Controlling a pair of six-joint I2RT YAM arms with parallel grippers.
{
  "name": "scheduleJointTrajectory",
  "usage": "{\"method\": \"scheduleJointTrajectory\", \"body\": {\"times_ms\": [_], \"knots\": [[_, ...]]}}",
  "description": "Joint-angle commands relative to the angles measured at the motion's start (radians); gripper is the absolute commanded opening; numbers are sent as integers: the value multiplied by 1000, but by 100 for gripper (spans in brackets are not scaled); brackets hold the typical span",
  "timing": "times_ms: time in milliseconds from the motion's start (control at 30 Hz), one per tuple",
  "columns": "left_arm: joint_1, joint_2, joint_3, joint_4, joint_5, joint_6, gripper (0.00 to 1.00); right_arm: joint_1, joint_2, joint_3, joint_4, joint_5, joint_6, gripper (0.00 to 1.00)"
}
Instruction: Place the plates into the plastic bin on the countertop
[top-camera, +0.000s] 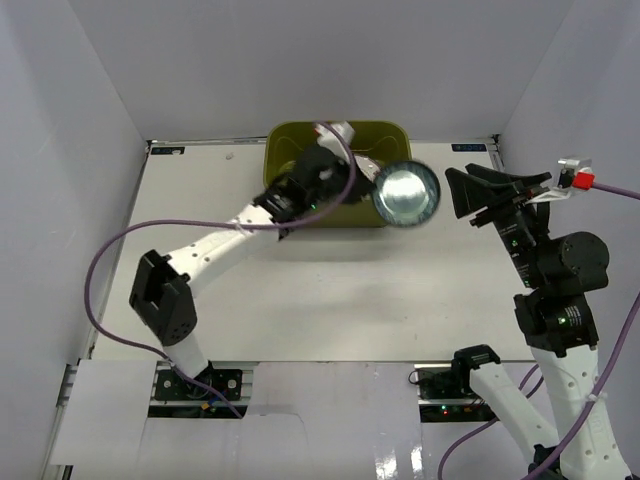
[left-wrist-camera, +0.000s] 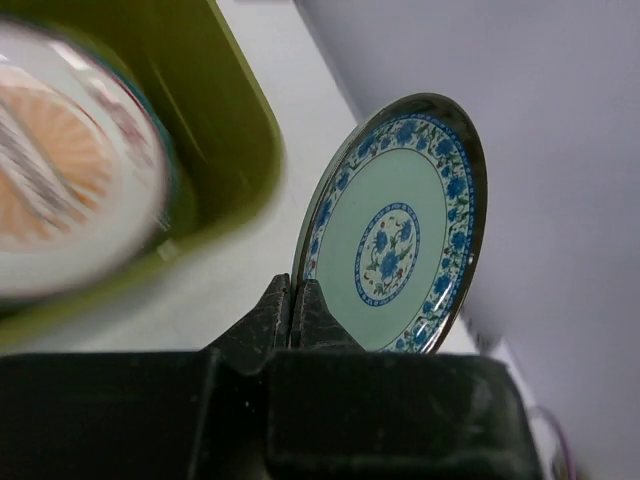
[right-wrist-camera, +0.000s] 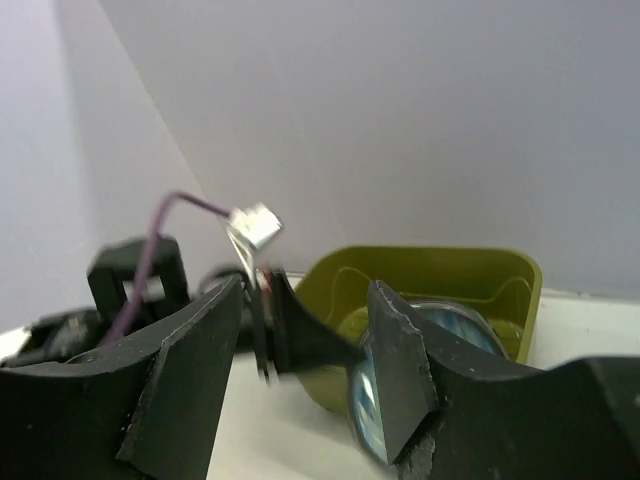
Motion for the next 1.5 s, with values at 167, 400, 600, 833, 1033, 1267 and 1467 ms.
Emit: {"method": "scheduleJointTrajectory", "body": {"times_ms": [167,400,600,833,1033,1267,1467], "knots": [[402,42,211,-153,3,9,0,0,86,-73,63,-132,49,60],[471,235,393,-241,59,34,0,2,137,-117,77,-197,57,60],[471,316,438,-246,160,14,0,23,175,-160,101,-217,75,59],[471,353,384,-246,208,21,6,84,203,-168,101,-186,73,61],[471,291,387,-242,211,51,83,124,232,-169,92,-151,73,80],[471,105,346,-227,122,107,98,161,252,-140,80,-129,66,90],[470,-170,191,-134,198,117,98,167,240,-107,48,-154,44,90]]}}
